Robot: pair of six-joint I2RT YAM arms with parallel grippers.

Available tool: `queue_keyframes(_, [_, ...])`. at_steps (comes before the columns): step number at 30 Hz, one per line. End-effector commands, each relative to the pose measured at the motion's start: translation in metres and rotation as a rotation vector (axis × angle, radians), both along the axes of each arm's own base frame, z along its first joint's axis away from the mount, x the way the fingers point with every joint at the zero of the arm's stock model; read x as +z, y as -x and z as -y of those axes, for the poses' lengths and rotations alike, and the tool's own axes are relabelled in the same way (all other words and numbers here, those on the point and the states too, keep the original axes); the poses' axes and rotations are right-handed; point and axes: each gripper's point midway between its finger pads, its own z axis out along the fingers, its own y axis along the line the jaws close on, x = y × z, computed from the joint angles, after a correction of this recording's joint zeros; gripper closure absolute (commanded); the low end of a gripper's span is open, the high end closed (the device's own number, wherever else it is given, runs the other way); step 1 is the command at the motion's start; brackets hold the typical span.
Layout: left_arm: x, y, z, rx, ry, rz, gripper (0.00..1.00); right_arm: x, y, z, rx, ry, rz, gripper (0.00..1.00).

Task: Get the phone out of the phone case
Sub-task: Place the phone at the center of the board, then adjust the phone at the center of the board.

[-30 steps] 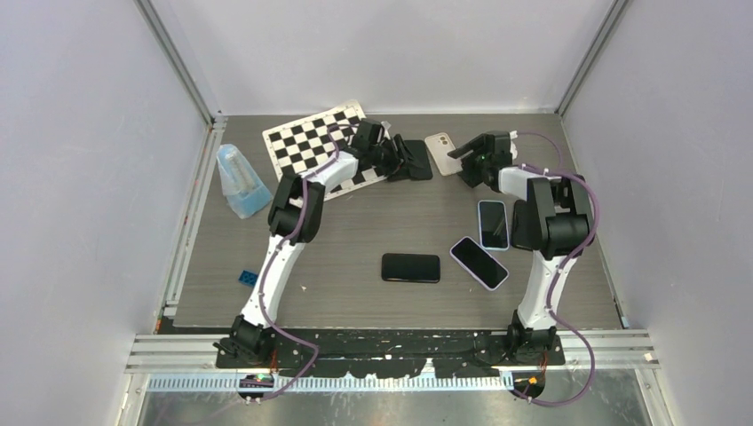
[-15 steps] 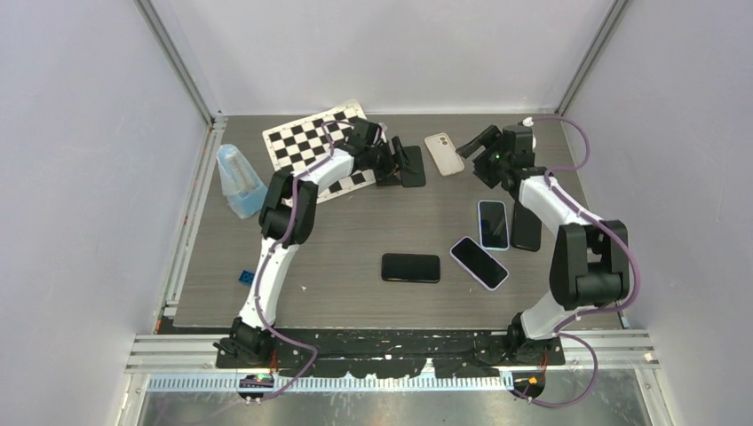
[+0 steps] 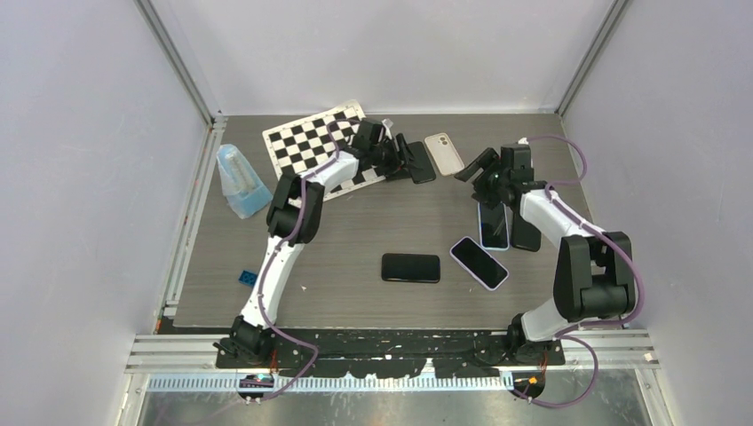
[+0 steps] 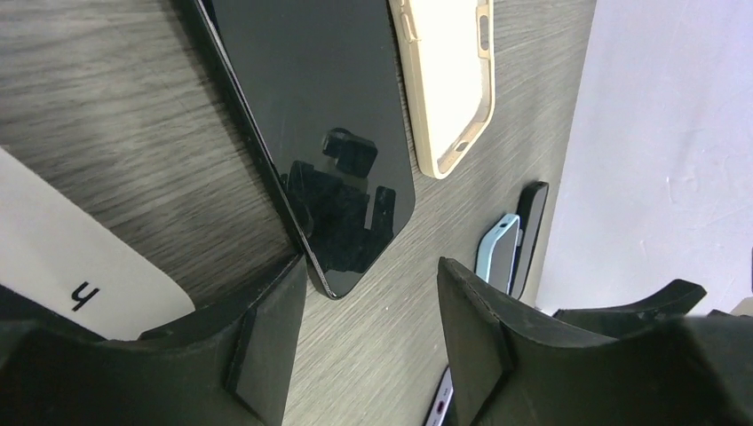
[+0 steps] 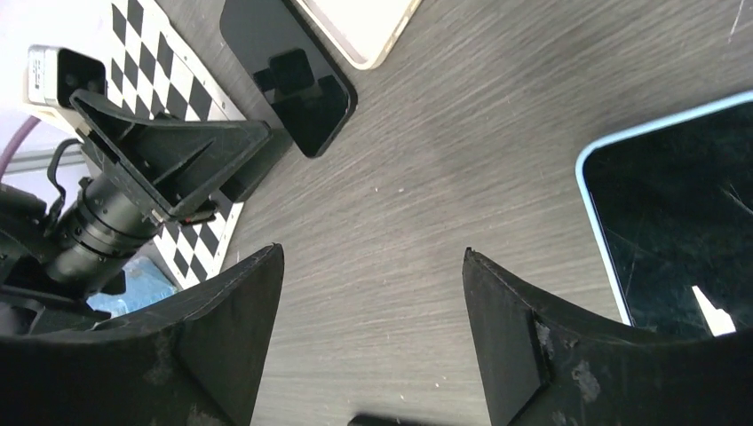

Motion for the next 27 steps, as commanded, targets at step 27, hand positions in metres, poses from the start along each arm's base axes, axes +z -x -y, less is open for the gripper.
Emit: queue_keyframes(27, [0.156,0.133,-0.191,0.314,-0.486,0.394,0.00,-0.032,0.140,-0.120,0.754,0.287,-0.109,0.15])
